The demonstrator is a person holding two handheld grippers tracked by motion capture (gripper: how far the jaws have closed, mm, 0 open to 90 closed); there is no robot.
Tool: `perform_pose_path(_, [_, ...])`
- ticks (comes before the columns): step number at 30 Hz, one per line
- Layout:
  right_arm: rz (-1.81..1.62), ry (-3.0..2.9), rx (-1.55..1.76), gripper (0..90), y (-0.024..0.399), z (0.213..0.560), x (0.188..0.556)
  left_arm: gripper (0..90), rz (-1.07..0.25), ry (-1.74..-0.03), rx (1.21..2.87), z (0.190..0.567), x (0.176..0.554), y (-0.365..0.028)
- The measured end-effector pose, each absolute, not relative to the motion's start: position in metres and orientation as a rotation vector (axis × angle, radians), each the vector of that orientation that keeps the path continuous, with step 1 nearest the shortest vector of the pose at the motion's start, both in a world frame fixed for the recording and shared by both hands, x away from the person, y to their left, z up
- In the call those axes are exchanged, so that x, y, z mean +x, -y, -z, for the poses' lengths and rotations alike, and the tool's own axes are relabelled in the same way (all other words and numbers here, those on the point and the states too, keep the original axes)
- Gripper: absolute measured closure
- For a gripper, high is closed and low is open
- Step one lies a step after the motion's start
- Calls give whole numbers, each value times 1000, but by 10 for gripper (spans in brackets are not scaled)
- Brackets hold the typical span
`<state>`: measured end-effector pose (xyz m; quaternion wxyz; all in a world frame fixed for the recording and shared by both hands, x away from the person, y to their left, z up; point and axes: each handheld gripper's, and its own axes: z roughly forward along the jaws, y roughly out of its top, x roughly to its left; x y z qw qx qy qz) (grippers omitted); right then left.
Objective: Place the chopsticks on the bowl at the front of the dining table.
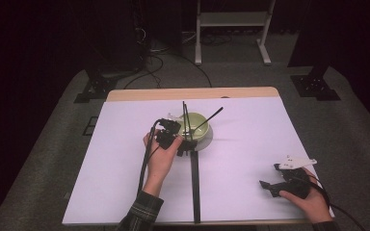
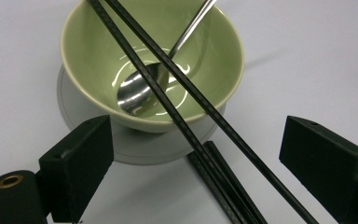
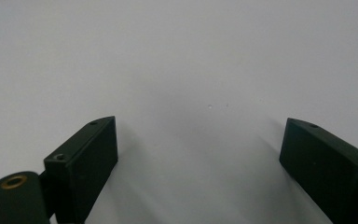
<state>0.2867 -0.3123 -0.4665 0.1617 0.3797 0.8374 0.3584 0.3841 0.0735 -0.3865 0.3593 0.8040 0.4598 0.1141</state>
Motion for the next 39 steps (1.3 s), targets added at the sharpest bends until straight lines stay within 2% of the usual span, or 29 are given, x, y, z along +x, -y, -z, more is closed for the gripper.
perform_pose_path(34, [-1023,-2390,1084,100,312,466,287,88,-335,-1267,2090,395,391,-95])
perform_pose_path(39, [-1023,-2390,1085,100,312,466,287,89,-347,-1253,2080,386,397,-95])
